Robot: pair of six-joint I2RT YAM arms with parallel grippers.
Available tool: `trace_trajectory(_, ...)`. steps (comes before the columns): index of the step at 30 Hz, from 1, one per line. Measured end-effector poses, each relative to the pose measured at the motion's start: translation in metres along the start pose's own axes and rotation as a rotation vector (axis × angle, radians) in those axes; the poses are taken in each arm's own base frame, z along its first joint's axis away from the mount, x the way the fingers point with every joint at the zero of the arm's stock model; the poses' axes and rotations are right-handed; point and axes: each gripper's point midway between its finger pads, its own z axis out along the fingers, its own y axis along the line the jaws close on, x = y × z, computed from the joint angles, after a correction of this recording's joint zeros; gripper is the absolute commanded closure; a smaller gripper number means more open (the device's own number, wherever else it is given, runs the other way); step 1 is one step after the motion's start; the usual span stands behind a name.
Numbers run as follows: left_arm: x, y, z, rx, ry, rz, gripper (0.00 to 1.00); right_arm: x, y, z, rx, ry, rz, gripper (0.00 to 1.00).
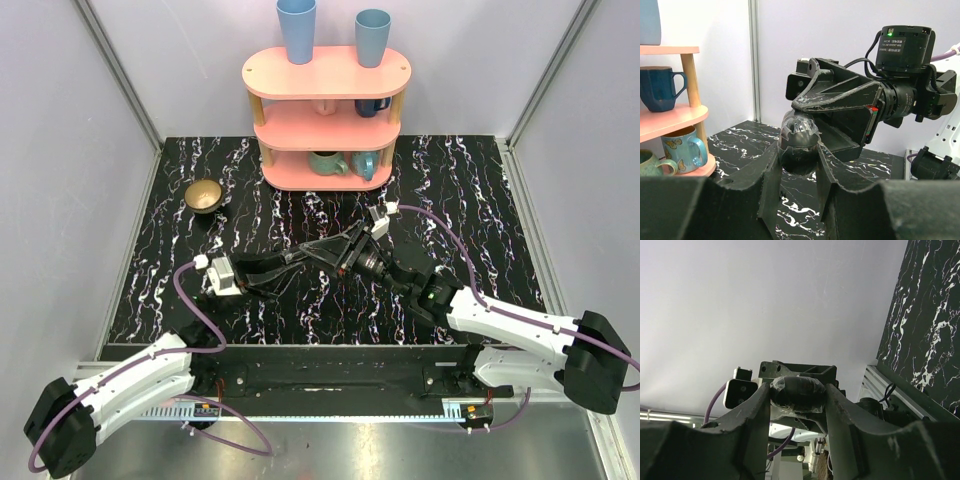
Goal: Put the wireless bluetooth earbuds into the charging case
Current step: Adjust the charging case.
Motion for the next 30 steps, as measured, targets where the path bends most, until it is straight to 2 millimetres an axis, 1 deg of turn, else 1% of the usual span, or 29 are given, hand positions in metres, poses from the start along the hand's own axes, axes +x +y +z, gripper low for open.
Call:
trace_trajectory(4,0.001,0.001,0.001,-0.003,0.008,-0.005,0.77,-0.001,-0.001,0.000,0.001,-0.001,0.000,0.80)
trace_trajectory(7,0.002,0.001,0.001,-0.005,0.011,-0.007,0.74,-0.001,-0.001,0.000,0.002,-0.002,-0.001,0.80)
trace_trajectory(9,0.002,0.001,0.001,-0.008,0.011,-0.009,0.75,-0.001,-0.001,0.000,0.002,-0.003,-0.001,0.79)
trace_trajectory(11,0.002,0.002,0.002,-0.009,0.013,-0.011,0.73,-0.002,-0.001,0.000,0.002,-0.005,-0.002,0.79)
trace_trajectory(14,0.003,0.002,0.003,-0.011,0.019,-0.013,0.82,-0.003,-0.001,0.000,0.002,-0.008,-0.005,0.79)
trace_trajectory(15,0.003,0.003,0.003,-0.012,0.020,-0.014,0.92,-0.003,-0.001,0.000,0.002,-0.009,-0.005,0.79)
trace_trajectory(17,0.003,0.003,0.004,-0.012,0.023,-0.015,1.00,-0.004,-0.001,0.000,0.002,-0.011,-0.005,0.77)
trace_trajectory(18,0.003,0.003,0.004,-0.013,0.023,-0.015,1.00,-0.004,-0.001,0.000,0.002,-0.011,-0.006,0.74)
trace_trajectory(19,0.003,0.003,0.004,-0.013,0.024,-0.014,1.00,-0.005,-0.001,0.000,0.002,-0.012,-0.007,0.68)
trace_trajectory(20,0.003,0.003,0.004,-0.014,0.026,-0.015,1.00,-0.005,-0.002,0.000,0.003,-0.012,-0.010,0.48)
trace_trajectory(22,0.004,0.004,0.004,-0.016,0.029,-0.015,1.00,-0.005,-0.002,0.000,0.003,-0.011,-0.017,0.34)
trace_trajectory(23,0.005,0.004,0.004,-0.017,0.034,-0.017,1.00,-0.004,-0.002,0.000,0.003,-0.009,-0.028,0.25)
trace_trajectory(27,0.008,0.003,0.003,-0.017,0.046,-0.022,1.00,0.001,-0.012,-0.001,0.035,0.020,-0.106,0.13)
trace_trajectory(29,0.006,0.003,0.002,-0.017,0.041,-0.020,1.00,0.001,-0.018,-0.003,0.064,0.022,-0.167,0.11)
trace_trajectory(30,0.005,0.003,0.002,-0.018,0.039,-0.020,1.00,-0.001,-0.018,-0.005,0.072,0.015,-0.200,0.10)
